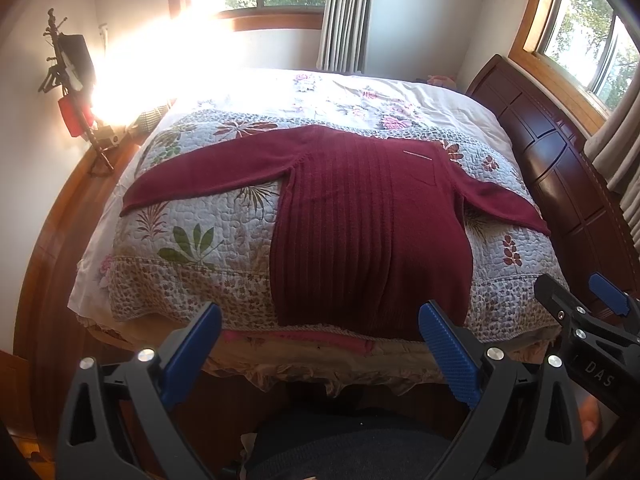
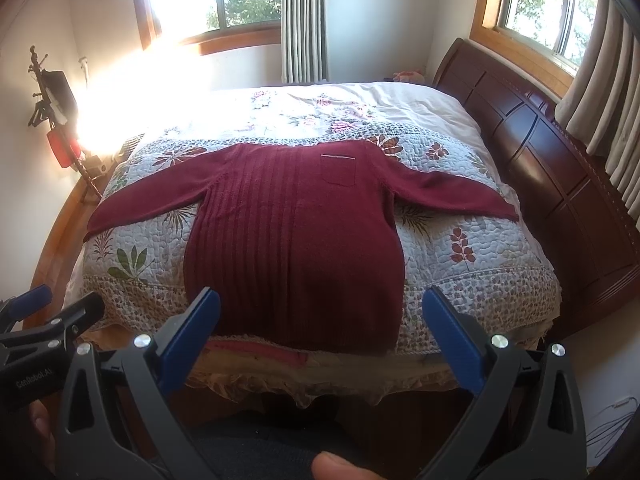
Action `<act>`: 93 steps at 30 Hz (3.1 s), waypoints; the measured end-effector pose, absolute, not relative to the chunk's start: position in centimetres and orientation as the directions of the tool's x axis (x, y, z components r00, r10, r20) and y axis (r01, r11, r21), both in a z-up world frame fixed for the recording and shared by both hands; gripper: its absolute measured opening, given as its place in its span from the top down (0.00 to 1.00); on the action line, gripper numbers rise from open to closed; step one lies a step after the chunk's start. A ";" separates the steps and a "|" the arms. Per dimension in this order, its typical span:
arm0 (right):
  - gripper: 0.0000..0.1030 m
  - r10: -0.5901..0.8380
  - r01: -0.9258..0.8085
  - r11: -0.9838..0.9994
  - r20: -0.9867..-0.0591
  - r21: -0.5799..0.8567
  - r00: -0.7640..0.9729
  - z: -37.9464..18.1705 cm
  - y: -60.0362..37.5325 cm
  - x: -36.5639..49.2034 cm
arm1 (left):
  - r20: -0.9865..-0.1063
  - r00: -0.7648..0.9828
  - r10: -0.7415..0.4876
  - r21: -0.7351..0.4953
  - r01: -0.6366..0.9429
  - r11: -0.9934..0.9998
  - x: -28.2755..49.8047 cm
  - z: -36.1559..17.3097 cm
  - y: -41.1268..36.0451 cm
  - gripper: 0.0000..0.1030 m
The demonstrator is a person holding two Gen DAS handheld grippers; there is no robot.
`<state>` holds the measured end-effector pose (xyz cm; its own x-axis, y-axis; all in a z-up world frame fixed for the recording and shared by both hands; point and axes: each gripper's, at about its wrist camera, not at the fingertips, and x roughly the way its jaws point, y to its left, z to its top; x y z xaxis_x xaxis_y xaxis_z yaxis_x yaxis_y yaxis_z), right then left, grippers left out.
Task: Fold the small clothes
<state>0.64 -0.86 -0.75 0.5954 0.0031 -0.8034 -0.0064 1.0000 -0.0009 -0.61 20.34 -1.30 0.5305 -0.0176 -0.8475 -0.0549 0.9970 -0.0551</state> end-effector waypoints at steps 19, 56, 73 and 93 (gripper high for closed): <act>0.02 0.004 -0.006 1.000 -0.804 0.000 0.594 -0.9 -0.9 0.8 | -0.844 0.536 -0.012 -0.052 -0.060 0.997 -0.4 -1.2 20.3 0.04; 0.02 -0.010 0.005 1.000 -0.814 -0.009 0.581 -0.9 -0.7 3.0 | -0.835 0.550 -0.019 -0.059 -0.055 0.997 2.1 -0.5 21.3 0.04; 0.03 -0.010 0.033 0.999 -0.720 0.017 0.694 -1.1 -1.4 8.2 | -0.754 0.641 -0.142 -0.160 0.030 0.987 8.9 -2.5 24.3 0.04; 0.03 0.144 0.571 0.585 -0.766 0.576 0.626 -15.2 -32.7 15.5 | -0.701 0.441 -0.561 -0.548 0.170 0.819 19.9 -8.9 22.8 0.04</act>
<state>15.51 -32.68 -15.22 0.6264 0.1436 -0.7662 0.5706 0.5851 0.5762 19.87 22.75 -8.92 0.4408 -0.5607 -0.7010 0.1700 0.8189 -0.5481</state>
